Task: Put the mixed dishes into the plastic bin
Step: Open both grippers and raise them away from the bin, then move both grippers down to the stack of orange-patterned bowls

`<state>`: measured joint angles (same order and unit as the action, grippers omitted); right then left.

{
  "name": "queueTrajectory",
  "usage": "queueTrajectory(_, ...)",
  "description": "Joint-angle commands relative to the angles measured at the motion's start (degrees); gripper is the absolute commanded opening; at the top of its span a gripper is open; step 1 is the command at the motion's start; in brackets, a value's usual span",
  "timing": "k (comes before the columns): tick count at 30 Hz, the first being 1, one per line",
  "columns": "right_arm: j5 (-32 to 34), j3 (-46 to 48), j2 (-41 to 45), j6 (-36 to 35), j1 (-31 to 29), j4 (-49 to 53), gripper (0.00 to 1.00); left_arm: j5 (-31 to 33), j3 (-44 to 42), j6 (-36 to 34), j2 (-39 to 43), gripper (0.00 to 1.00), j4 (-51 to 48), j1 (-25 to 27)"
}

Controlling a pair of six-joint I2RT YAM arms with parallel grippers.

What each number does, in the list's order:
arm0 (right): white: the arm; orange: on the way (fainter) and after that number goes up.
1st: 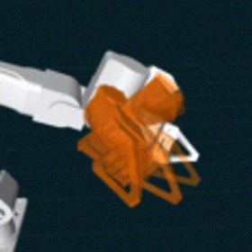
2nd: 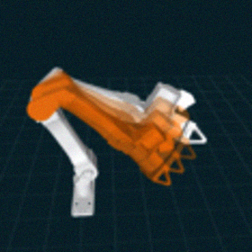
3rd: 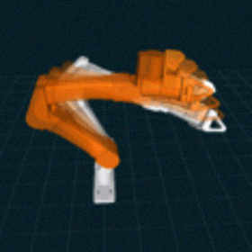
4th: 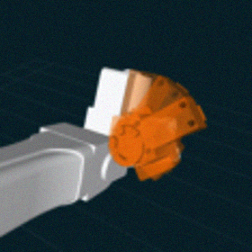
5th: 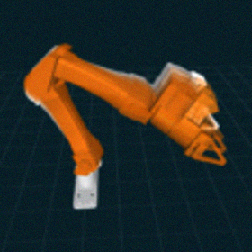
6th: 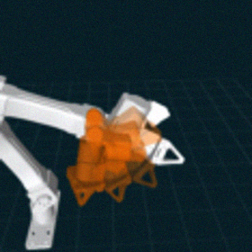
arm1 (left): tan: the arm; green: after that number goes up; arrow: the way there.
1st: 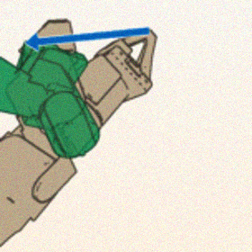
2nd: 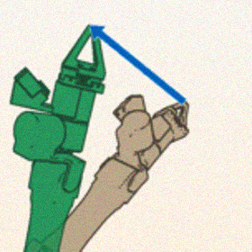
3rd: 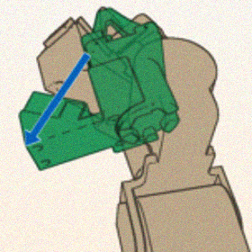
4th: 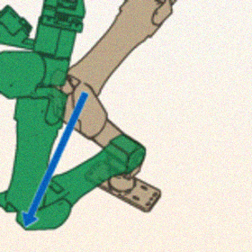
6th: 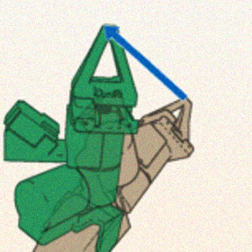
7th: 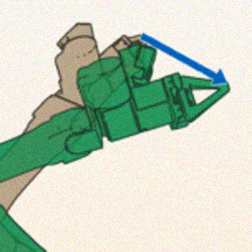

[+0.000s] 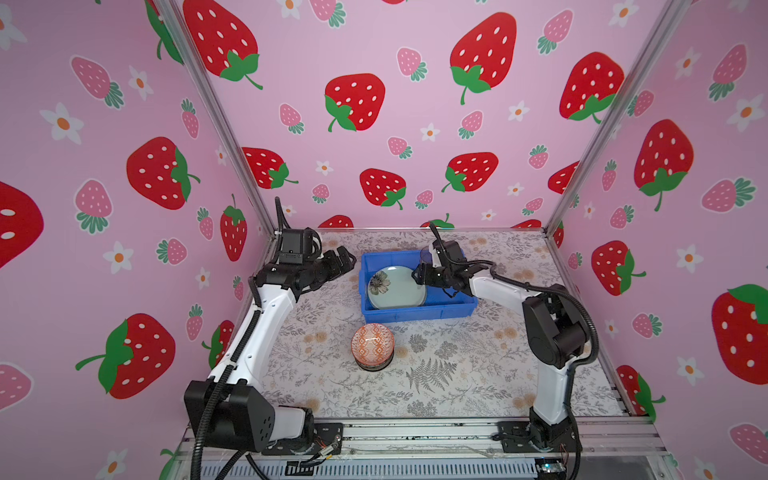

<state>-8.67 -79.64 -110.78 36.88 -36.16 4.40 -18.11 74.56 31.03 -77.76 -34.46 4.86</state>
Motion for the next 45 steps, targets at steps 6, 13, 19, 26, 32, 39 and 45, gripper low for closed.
queueTrajectory(6, 3.6, 0.1, 8.4, -3.5, -0.3, 4.1, 0.75, 3.7, 0.2, -1.6, -0.4, 0.99, -1.8, -0.3)
queueTrajectory(13, 4.7, 2.8, 17.1, -4.6, -0.7, 6.9, 0.98, 9.0, -1.1, -0.1, 1.3, 0.99, -3.6, -0.3)
queueTrajectory(19, 5.1, 5.0, 23.3, -7.3, -1.7, 12.2, 0.99, 8.2, -4.9, 1.9, 6.2, 0.99, -10.5, -0.2)
queueTrajectory(26, 2.3, 16.4, 34.0, -7.4, -2.0, 10.3, 0.99, 8.5, -8.8, 4.2, 17.2, 0.97, -22.9, 2.8)
queueTrajectory(32, 1.0, 21.0, 39.8, -8.3, -3.8, 13.3, 0.99, 13.1, -12.6, 11.8, 21.0, 0.93, -25.5, 14.8)
queueTrajectory(39, 3.2, 21.7, 43.1, -6.9, -9.3, 20.6, 0.93, 16.7, -17.0, 18.7, 20.9, 0.90, -21.9, 24.9)
queueTrajectory(45, 8.1, 21.5, 41.3, -0.9, -19.2, 22.0, 0.88, 19.9, -18.1, 20.7, 20.9, 0.90, -22.2, 27.2)
